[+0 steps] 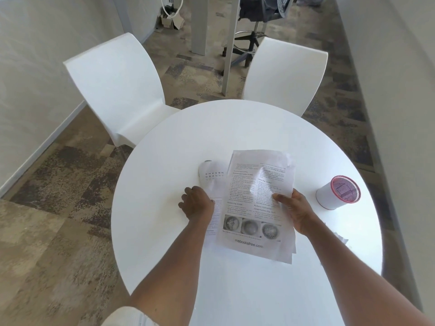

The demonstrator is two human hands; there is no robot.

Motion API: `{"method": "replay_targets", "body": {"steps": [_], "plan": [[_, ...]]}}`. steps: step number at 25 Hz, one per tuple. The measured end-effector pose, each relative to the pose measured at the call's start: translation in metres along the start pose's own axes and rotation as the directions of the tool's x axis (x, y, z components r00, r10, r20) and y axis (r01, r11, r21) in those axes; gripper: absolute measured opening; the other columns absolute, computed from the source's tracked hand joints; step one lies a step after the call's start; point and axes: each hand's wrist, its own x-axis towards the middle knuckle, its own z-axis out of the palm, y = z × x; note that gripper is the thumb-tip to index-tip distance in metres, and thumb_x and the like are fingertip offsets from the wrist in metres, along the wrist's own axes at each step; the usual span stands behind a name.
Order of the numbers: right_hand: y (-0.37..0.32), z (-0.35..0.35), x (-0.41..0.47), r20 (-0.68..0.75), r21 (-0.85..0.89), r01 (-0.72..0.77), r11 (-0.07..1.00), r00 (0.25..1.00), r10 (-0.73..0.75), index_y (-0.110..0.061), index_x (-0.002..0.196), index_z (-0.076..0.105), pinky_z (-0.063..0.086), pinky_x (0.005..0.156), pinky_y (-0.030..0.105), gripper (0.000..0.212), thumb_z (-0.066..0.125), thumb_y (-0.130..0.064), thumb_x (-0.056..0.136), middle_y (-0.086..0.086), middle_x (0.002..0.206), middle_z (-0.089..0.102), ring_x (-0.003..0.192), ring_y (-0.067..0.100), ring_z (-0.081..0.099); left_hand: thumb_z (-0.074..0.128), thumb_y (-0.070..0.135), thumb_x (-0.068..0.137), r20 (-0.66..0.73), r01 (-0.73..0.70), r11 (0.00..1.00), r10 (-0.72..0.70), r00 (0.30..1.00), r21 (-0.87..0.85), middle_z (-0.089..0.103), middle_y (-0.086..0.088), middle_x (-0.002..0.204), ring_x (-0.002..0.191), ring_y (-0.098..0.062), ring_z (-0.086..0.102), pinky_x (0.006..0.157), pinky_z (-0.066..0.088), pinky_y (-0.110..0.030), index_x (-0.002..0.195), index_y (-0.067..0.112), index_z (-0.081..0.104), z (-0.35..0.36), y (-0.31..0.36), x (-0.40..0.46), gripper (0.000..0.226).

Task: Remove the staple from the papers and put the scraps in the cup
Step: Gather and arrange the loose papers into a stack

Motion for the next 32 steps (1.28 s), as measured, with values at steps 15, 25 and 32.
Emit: {"method": "replay_targets", "body": {"steps": [15, 25, 32], "plan": [[0.015, 0.029, -0.001, 0.107, -0.067, -0.035, 0.997, 0.993, 0.042, -0.001, 0.116, 0.066, 0.060, 0.075, 0.044, 0.052, 0.076, -0.013, 0.067, 0.024, 0.111, 0.072, 0.092, 0.037, 0.071, 0.059, 0.027, 0.097, 0.394, 0.266, 0.408, 0.269, 0.879, -0.873, 0.078, -0.007, 0.101, 0.095, -0.028, 0.072, 0.081, 0.055, -0.034, 0.110, 0.012, 0.073, -0.021, -0.014, 0.014, 0.025], [0.012, 0.052, 0.004, 0.035, -0.172, 0.102, 0.980, 0.995, -0.098, -0.013, 0.111, 0.066, 0.054, 0.077, 0.029, 0.036, 0.080, -0.023, 0.079, 0.000, 0.110, 0.073, 0.099, 0.020, 0.069, 0.072, 0.014, 0.090, 0.320, 0.160, 0.364, 0.438, 0.840, -0.917, 0.074, -0.009, 0.117, 0.111, -0.029, 0.069, 0.095, 0.055, -0.040, 0.125, 0.010, 0.066, -0.044, -0.016, 0.014, 0.036], [-0.016, 0.069, 0.000, 0.306, 0.022, -0.098, 0.995, 0.948, 0.087, -0.014, 0.134, 0.056, 0.051, 0.096, 0.038, 0.072, 0.076, -0.052, 0.076, 0.007, 0.132, 0.065, 0.118, 0.027, 0.063, 0.065, 0.023, 0.091, 0.317, 0.285, 0.162, 0.671, 0.671, -0.945, 0.068, -0.016, 0.126, 0.115, -0.031, 0.065, 0.097, 0.054, -0.043, 0.129, 0.005, 0.062, -0.082, 0.006, 0.015, 0.042]]}}
